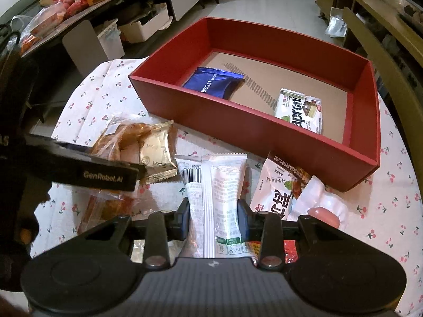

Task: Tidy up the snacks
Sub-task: 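Lift both held packets and carry them over the red box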

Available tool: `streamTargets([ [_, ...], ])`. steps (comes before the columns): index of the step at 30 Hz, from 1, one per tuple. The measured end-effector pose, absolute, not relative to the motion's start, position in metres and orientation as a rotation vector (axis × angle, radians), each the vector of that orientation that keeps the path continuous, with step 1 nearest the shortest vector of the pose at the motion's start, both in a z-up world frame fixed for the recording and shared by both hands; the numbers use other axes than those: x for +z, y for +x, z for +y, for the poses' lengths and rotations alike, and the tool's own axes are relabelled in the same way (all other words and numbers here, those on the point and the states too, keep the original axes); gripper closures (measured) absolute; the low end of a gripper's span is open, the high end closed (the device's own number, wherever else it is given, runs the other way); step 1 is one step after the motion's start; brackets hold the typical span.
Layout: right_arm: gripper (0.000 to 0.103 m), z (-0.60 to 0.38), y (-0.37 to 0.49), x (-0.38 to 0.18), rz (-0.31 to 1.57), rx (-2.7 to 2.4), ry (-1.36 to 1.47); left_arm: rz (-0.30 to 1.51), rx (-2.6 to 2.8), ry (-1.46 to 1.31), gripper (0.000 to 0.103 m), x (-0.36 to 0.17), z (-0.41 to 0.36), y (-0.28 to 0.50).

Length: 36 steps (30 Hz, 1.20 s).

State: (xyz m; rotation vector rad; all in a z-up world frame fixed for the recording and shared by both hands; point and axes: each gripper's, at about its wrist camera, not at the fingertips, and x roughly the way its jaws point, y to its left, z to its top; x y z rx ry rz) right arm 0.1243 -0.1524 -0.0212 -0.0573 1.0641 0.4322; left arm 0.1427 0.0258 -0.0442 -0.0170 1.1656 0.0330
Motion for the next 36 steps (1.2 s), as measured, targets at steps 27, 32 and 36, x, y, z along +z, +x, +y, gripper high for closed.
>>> streamTargets([
  [27, 0.054, -0.174, 0.11, 0.012, 0.953, 0.397, 0.046, 1.032, -0.098, -0.104, 0.041, 0.008, 0.022, 0.111],
  [32, 0.054, -0.175, 0.109, 0.02, 0.927, 0.392, 0.063, 1.004, -0.121, -0.105, 0.041, 0.017, 0.015, 0.11],
  [36, 0.054, -0.173, 0.111, 0.025, 0.91, 0.394, 0.072, 0.983, -0.132, -0.103, 0.041, 0.023, 0.01, 0.111],
])
